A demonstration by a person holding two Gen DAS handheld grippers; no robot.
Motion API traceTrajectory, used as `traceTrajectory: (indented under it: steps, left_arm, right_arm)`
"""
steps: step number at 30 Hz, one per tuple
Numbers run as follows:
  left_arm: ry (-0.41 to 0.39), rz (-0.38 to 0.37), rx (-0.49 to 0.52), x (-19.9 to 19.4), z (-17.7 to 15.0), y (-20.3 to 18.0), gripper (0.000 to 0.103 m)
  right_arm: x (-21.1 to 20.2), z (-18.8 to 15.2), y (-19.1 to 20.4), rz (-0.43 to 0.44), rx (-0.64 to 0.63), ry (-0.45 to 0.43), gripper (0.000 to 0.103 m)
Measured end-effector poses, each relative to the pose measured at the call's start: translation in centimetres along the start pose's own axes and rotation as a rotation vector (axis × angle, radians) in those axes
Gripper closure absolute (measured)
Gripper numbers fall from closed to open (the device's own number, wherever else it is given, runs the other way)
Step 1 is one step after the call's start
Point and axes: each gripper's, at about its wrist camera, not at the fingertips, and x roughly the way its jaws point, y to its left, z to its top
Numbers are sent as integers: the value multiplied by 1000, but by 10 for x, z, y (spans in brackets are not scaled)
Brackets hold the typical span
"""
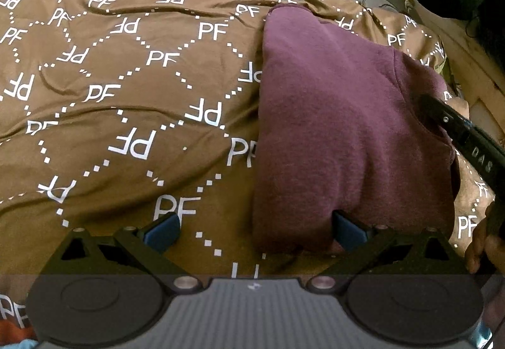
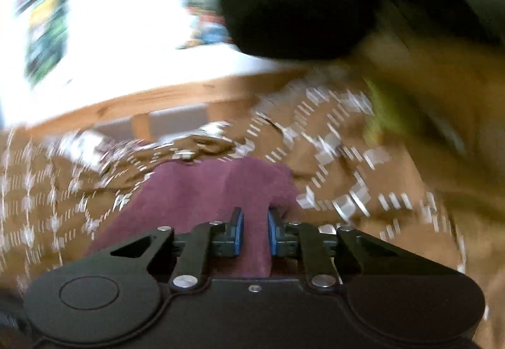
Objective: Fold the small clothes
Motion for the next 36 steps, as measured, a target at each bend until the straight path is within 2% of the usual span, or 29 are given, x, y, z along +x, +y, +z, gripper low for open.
traceTrajectory:
  steps: [3, 7, 11, 14, 18, 25, 28, 33, 36]
  left_arm:
    - [-2, 5, 5, 0, -1, -1, 0]
    - [3, 4, 7, 0, -1, -2, 0]
    - [7, 2, 16, -1, -1, -2, 0]
    - [11, 1, 22, -1, -2, -3, 0]
    - [15, -1, 25, -2, -2, -3, 0]
    - [17, -1, 33, -3, -2, -4, 0]
    - [12, 1, 37, -3, -3, -4, 0]
    - [6, 1, 40, -2, -4, -5, 0]
    - [4, -2, 40, -3, -4, -5, 0]
  right_arm:
    - [-3, -1, 24, 48, -142, -21, 89]
    - [-1, -2, 32, 9, -275, -40, 92]
    - [5, 3, -3, -59, -156, -17, 94]
    - [12, 1, -35, -49, 11, 36, 93]
    - [18, -4, -59, -5, 185, 59, 74]
    - [46, -10, -85, 124, 344, 99, 50]
    - [55, -13, -93, 165, 409, 108, 42]
    - [55, -17, -85, 184, 372, 103, 27]
    - [56, -19, -78, 170, 335, 99, 23]
